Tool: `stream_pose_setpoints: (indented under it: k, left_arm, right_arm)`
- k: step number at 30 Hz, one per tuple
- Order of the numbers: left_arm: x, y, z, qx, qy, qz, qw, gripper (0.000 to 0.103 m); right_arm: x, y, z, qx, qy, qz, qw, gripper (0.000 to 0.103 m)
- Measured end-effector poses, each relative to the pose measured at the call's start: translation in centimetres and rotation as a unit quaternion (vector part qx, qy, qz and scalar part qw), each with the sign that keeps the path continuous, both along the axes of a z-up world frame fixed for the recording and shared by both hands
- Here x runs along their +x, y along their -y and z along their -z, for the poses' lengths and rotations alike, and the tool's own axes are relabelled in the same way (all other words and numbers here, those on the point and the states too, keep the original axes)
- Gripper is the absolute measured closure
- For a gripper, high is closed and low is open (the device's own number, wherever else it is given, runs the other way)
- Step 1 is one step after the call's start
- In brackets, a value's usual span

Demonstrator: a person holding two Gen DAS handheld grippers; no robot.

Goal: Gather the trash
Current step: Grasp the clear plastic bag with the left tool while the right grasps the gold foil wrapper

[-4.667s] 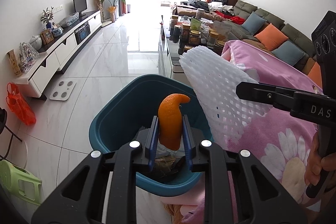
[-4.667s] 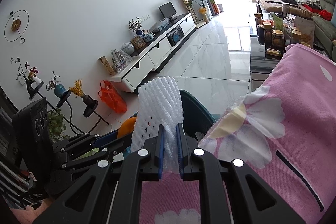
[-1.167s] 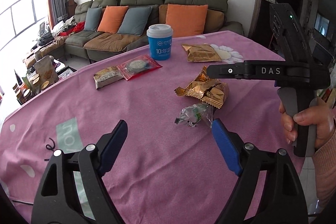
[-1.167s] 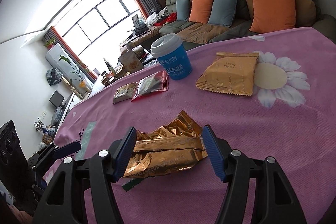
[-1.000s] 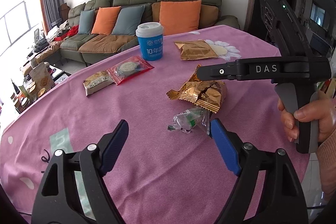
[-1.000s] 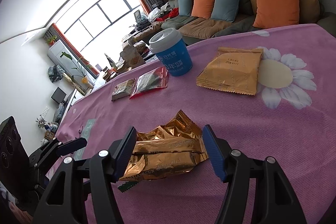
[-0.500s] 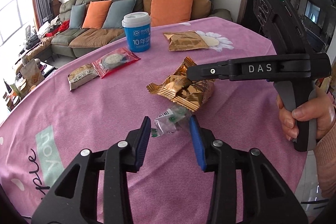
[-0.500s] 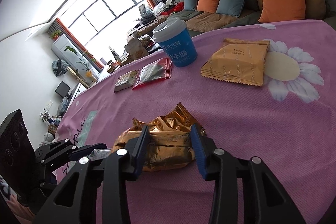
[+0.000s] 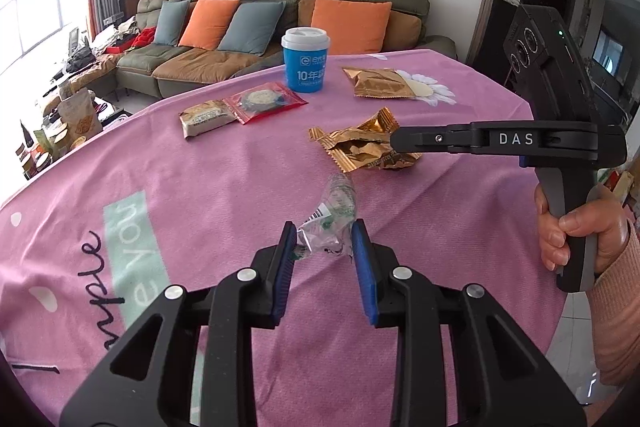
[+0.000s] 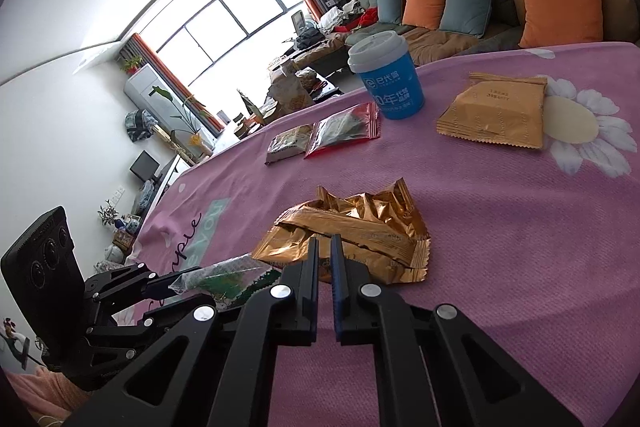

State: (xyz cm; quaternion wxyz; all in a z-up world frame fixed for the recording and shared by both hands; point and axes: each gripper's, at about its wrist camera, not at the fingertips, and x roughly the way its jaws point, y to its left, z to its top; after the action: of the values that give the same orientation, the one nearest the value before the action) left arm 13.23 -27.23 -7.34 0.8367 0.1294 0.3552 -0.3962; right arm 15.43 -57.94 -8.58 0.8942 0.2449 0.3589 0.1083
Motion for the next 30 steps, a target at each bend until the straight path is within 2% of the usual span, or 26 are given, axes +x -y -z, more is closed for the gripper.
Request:
stream_pose_setpoints:
  k: [3,4,5,6,12,15,17,21,22,30]
  left_arm:
    - [-0.2,-1.6,-0.3,-0.006,0.002,-0.013,0.9999,0.074]
    - [-0.2,-2.1,-0.3,-0.007,0.002,-0.019,0.9998,0.074]
    - [-0.2,-2.7,-0.4,-0.008,0.002,-0.025,0.9997,0.074]
    - [-0.3,-3.2,-0.5,-0.01,0.003,-0.03,0.9995,0.074]
    - [-0.3,-6.5,-0.7,-0.018,-0.004,-0.063,0.9979,0.074]
    - [-0.4,-8.1,-0.7,-0.017,-0.006,-0.08,0.9966,0.074]
    - [-0.4,-9.0,-0.7,-0.017,-0.006,-0.091,0.9957,0.074]
    - [-0.5,-10.6,-0.8,-0.02,-0.007,-0.108,0.994,0.074]
    - [-0.6,-11.0,-0.9,-0.022,-0.007,-0.109,0.9937,0.074]
    - [-1.7,-12.9,-1.5,-0.024,0.002,-0.123,0.9921,0.074]
  right_arm:
    - [0.0,0.8,-0.6,-0.012,0.008,0.031,0.999,0.093]
    - [0.1,1.3,-0.7,-0.016,0.009,0.045,0.999,0.082]
    - [0.3,1.8,-0.7,-0.017,0.009,0.055,0.998,0.067]
    - [0.6,2.2,-0.6,-0.019,0.007,0.063,0.998,0.062]
    - [2.5,1.9,0.4,-0.031,-0.025,0.046,0.998,0.06]
    - [2.6,1.4,1.0,-0.025,-0.033,0.032,0.999,0.065]
    - [2.6,1.0,1.2,-0.024,-0.036,0.025,0.999,0.078]
    - [2.2,0.5,1.0,-0.022,-0.028,0.023,0.999,0.088]
    - [2.1,0.4,0.9,-0.021,-0.026,0.022,0.999,0.096]
    - [1.5,-1.7,0.3,-0.004,-0.009,0.004,1.0,0.099]
